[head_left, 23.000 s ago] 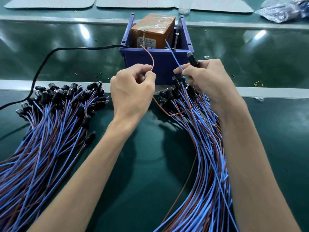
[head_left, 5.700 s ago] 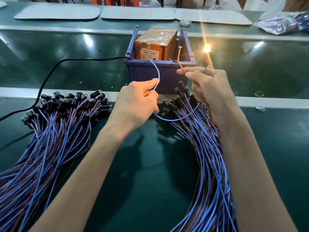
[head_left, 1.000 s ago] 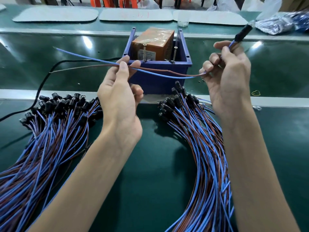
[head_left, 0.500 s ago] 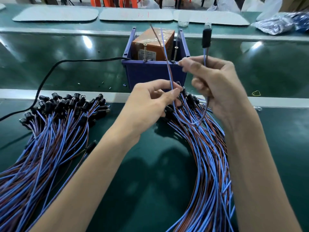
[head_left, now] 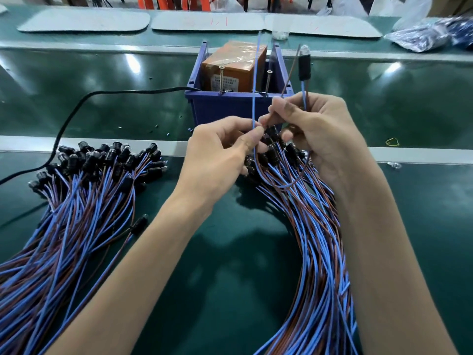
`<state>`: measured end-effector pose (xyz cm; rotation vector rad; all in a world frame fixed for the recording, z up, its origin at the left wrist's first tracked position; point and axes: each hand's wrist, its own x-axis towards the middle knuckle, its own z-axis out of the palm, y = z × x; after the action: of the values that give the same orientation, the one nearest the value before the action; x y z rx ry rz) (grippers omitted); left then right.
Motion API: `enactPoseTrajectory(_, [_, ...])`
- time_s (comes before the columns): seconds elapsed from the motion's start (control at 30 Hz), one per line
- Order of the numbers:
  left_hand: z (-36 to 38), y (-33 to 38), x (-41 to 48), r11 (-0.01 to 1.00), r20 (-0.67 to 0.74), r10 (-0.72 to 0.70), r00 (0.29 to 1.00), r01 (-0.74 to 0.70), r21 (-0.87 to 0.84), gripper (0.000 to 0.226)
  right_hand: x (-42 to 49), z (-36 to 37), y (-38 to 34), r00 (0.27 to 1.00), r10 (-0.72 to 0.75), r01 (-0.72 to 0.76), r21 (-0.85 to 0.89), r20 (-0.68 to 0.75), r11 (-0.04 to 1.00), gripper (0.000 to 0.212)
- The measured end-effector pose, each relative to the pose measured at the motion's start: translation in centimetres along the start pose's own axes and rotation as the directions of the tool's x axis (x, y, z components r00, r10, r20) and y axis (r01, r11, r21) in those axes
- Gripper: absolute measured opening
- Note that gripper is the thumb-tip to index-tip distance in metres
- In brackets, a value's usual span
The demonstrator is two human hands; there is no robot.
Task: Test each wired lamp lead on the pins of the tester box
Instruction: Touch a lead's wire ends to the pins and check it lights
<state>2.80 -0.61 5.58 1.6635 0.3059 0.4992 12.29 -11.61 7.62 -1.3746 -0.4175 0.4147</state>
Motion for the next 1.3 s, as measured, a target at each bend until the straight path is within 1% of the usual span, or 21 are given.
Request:
enactPoseTrajectory(0.1, [-0.3, -0.1, 0.4, 0.999, -0.116, 0.046, 0.992, -0.044, 0.023, 0.014, 0.1, -0.1, -0.1, 0.999, -0.032, 0.032, -0.015, -0.037, 0.999, 0.016])
enactPoseTrajectory(0.2, [-0.9, -0.4, 0.8, 0.99, -0.197, 0.09, 0.976, -0.067, 0.123, 0.033, 0.3, -0.3, -0.1, 0.993, -0.058, 0.059, 0.011, -0.106, 0.998, 0.015])
enactPoseTrajectory(0.27, [-1.3, -0.8, 1.1, 0.976, -0.234, 0.106, 0.967, -0.056, 0.212, 0.041, 0.5, -0.4, 0.1, 0.987, -0.055, 0.061, 0.035, -0.15, 0.998, 0.013])
enactPoseTrajectory(0.37, [-1.6, -1.4, 1.6, 0.957, -0.26, 0.095, 0.961, -0.016, 0.291, 0.043, 0.7, -0.5, 0.3, 0.976, -0.038, 0.054, 0.067, -0.216, 0.996, 0.013])
enactPoseTrajectory(0.47, [-1.9, -2.1, 2.0, 0.951, -0.266, 0.078, 0.961, 0.008, 0.309, 0.042, 0.9, -0.5, 0.6, 0.96, -0.023, 0.041, 0.061, -0.278, 0.997, 0.015])
enactPoseTrajectory(0.53, [-2.1, -2.4, 2.1, 0.95, -0.242, 0.052, 0.969, 0.027, 0.312, 0.04, 1.0, -0.6, 0.9, 0.955, 0.0, 0.015, 0.045, -0.297, 0.999, 0.017])
enactPoseTrajectory(0.67, [-2.3, -2.9, 2.3, 0.958, -0.226, 0.017, 0.974, 0.049, 0.282, 0.035, 1.5, -0.9, 1.5, 0.957, 0.042, -0.053, -0.032, -0.287, 0.998, 0.022])
enactPoseTrajectory(0.8, [-2.4, -3.2, 2.5, 0.961, -0.247, 0.003, 0.969, 0.066, 0.269, 0.034, 1.7, -0.9, 1.9, 0.967, 0.067, -0.093, -0.096, -0.244, 0.991, 0.025])
enactPoseTrajectory(0.9, [-2.6, -3.3, 2.6, 0.965, -0.275, -0.022, 0.961, 0.092, 0.247, 0.036, 1.7, -0.7, 2.0, 0.972, 0.091, -0.117, -0.112, -0.215, 0.987, 0.028])
enactPoseTrajectory(1.1, [-2.2, -2.8, 2.2, 0.966, -0.273, -0.05, 0.961, 0.116, 0.231, 0.032, 1.8, -0.7, 2.0, 0.977, 0.106, -0.128, -0.113, -0.183, 0.985, 0.028])
enactPoseTrajectory(1.3, [-1.8, -1.7, 1.7, 0.958, -0.269, -0.028, 0.963, 0.102, 0.267, 0.027, 1.6, -1.0, 2.0, 0.984, 0.093, -0.115, -0.146, -0.152, 0.983, 0.025])
